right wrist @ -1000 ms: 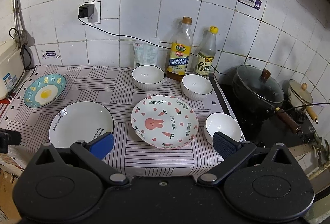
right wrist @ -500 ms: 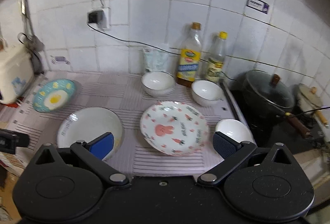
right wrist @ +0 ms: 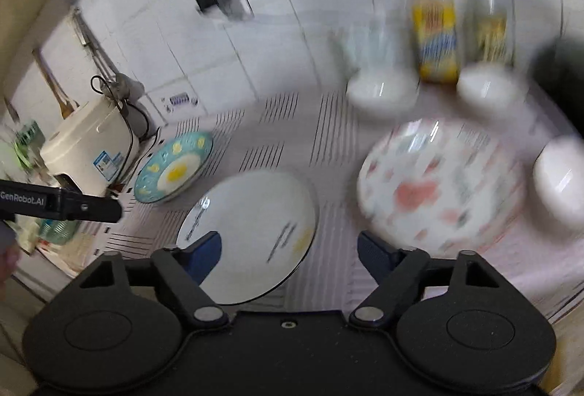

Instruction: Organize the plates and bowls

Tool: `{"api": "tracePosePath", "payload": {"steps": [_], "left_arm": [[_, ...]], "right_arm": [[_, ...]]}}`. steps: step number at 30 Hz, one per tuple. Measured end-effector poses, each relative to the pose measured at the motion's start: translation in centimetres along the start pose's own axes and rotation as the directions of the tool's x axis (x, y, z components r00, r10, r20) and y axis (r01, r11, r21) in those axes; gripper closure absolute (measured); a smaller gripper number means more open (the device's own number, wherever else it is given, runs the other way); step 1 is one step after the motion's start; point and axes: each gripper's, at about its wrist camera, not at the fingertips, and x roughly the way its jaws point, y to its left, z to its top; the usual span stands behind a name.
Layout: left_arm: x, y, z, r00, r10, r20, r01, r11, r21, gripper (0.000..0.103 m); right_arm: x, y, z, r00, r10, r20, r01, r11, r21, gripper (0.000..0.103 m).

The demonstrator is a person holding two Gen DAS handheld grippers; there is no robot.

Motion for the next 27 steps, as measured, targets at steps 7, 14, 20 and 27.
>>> {"api": "tracePosePath", "payload": {"steps": [7, 14, 20, 27], "left_arm": [[8.4, 0.9, -0.5, 0.991, 0.066, -0.115, -0.064, 0.998, 0.023, 0.020], [11.1, 2.2, -1.6, 0.984, 0.011, -0.179, -0.016, 1.000, -0.025, 0.051], [12.4, 2.9, -2.1, 0.982, -0.039, -0.184, 0.026, 0.997, -0.075, 0.081], [13.2, 3.7, -2.4, 0.979, -0.107, -0.175, 0.086, 0.989, -0.122, 0.073]], "right_arm": [[7.7, -1.5, -2.2, 0.994, 0.026, -0.104, -0.013, 0.992, 0.122, 0.054], [10.2, -1.5, -2.3, 0.989, 0.053, -0.134, -0.031, 0.986, 0.166, 0.083], [10.7, -2.2, -2.4, 0.989, 0.058, -0.135, -0.029, 0.979, 0.202, 0.088], [11.8, -2.3, -2.4, 0.988, 0.060, -0.140, -0.031, 0.979, 0.203, 0.087]]}}
